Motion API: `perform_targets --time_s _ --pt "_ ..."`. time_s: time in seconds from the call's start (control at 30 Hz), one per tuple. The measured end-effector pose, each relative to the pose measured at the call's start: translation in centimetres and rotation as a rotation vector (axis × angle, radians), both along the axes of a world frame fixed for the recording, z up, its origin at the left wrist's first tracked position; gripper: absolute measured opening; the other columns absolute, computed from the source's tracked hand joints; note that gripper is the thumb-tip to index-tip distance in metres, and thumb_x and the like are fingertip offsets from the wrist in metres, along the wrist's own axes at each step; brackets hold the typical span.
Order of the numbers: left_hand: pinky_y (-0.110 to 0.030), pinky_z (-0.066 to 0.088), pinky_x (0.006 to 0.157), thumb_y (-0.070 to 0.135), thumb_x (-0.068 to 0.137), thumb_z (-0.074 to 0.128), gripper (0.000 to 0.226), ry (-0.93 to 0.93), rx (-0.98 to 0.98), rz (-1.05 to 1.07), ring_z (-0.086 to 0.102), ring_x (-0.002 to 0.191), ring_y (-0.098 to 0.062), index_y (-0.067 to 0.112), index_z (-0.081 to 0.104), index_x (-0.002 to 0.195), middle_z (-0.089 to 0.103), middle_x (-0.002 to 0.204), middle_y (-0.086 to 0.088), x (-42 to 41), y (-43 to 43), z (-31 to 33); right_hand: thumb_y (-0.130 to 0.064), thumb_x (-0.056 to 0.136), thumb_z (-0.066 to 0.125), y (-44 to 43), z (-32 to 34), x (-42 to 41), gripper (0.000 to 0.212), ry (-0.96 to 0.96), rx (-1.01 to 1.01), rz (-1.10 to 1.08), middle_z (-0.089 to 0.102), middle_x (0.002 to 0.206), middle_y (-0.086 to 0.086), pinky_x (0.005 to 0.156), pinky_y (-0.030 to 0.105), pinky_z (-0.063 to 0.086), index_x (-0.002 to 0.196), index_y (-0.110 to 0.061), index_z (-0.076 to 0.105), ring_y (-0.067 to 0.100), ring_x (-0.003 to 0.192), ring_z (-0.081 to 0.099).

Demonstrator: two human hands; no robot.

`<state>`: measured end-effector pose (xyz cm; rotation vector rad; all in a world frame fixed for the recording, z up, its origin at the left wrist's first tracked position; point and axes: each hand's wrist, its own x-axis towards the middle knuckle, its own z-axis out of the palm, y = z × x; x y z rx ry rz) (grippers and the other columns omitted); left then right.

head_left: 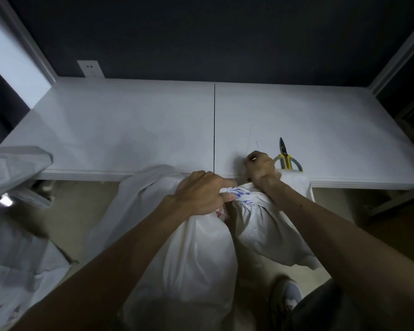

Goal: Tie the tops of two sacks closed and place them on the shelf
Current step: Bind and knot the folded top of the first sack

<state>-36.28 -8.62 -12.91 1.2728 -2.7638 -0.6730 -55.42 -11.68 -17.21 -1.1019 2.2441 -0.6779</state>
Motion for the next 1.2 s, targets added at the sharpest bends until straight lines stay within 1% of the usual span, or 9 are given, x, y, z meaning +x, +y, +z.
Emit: perform_targets --time_s 0.07,0.13,0.3,0.4,0.63,0.77,0.93,1.03,1.2 --pt "-0.04 0.049 0.091 0.051 0.092 0.055 0.031 0.049 0.045 0.03 0.062 0.106 -0.026 0.045 0.06 0.122 0.072 0.116 0.003 0.9 0.8 0.6 -0.009 0.094 0.054 0.5 1.9 1.2 0.016 -0.197 -0.069 0.04 0.07 0.074 0.007 0.054 0.027 0.056 0.083 -0.011 0.065 0.019 0.058 0.065" --pt "-0.04 0.051 0.088 0.051 0.092 0.057 0.029 0.106 0.099 0.045 0.063 0.104 -0.023 0.044 0.062 0.12 0.072 0.114 0.003 1.9 1.9 1.2 0.003 0.095 0.05 1.6 4.0 2.6 0.019 -0.397 -0.085 0.107 0.063 0.063 0.011 0.036 0.02 0.042 0.079 -0.005 0.057 0.015 0.037 0.051" --pt "-0.04 0.052 0.089 0.04 0.092 0.064 0.025 0.248 0.136 0.093 0.066 0.105 -0.023 0.032 0.07 0.115 0.073 0.114 -0.003 4.9 4.6 3.2 0.005 0.094 0.055 4.6 8.7 5.2 0.023 -0.598 -0.045 0.217 0.065 0.077 0.017 0.048 0.018 0.055 0.072 -0.002 0.057 0.017 0.055 0.06" --pt "-0.041 0.054 0.089 0.038 0.091 0.066 0.02 0.314 0.186 0.123 0.067 0.103 -0.021 0.034 0.068 0.111 0.074 0.11 -0.002 6.5 5.8 4.0 0.009 0.091 0.056 6.4 10.5 6.4 0.029 -0.683 -0.05 0.198 0.063 0.076 0.014 0.041 0.017 0.047 0.065 -0.004 0.055 0.011 0.044 0.056" --pt "-0.029 0.045 0.07 0.032 0.092 0.066 0.01 0.347 0.206 0.082 0.058 0.07 -0.01 0.03 0.072 0.1 0.069 0.08 0.005 8.6 7.0 4.5 -0.002 0.094 0.059 8.3 9.1 9.2 0.024 -0.645 -0.072 0.288 0.058 0.053 0.003 0.047 0.019 0.046 0.07 -0.003 0.056 0.012 0.043 0.052" --pt "-0.029 0.042 0.067 0.036 0.093 0.062 0.014 0.299 0.18 0.04 0.052 0.064 -0.007 0.032 0.069 0.104 0.061 0.073 0.007 8.6 7.1 4.1 -0.006 0.094 0.06 8.4 8.7 9.3 0.02 -0.598 -0.06 0.278 0.06 0.061 0.01 0.052 0.025 0.047 0.074 -0.005 0.058 0.018 0.049 0.052" --pt "-0.032 0.048 0.084 0.047 0.09 0.057 0.025 0.286 0.166 0.034 0.064 0.093 -0.016 0.045 0.059 0.114 0.07 0.093 0.006 8.5 7.2 3.7 0.0 0.093 0.056 8.5 8.9 9.3 0.013 -0.609 -0.119 0.261 0.071 0.074 0.016 0.046 0.025 0.047 0.082 -0.006 0.05 0.02 0.048 0.056" --pt "-0.029 0.042 0.075 0.038 0.094 0.061 0.022 0.286 0.155 0.008 0.062 0.094 -0.025 0.051 0.048 0.107 0.068 0.093 -0.002 8.5 7.4 4.1 0.002 0.089 0.062 8.8 8.7 9.2 0.007 -0.607 -0.194 0.28 0.068 0.071 0.016 0.049 0.025 0.047 0.084 -0.002 0.06 0.019 0.051 0.053" --pt "-0.026 0.044 0.077 0.041 0.091 0.064 0.028 0.304 0.198 0.091 0.066 0.098 -0.021 0.036 0.067 0.119 0.073 0.104 -0.003 8.5 7.0 3.7 0.006 0.088 0.064 9.1 8.8 9.0 0.007 -0.726 -0.266 0.224 0.066 0.071 0.016 0.051 0.021 0.053 0.082 0.003 0.067 0.014 0.049 0.061"
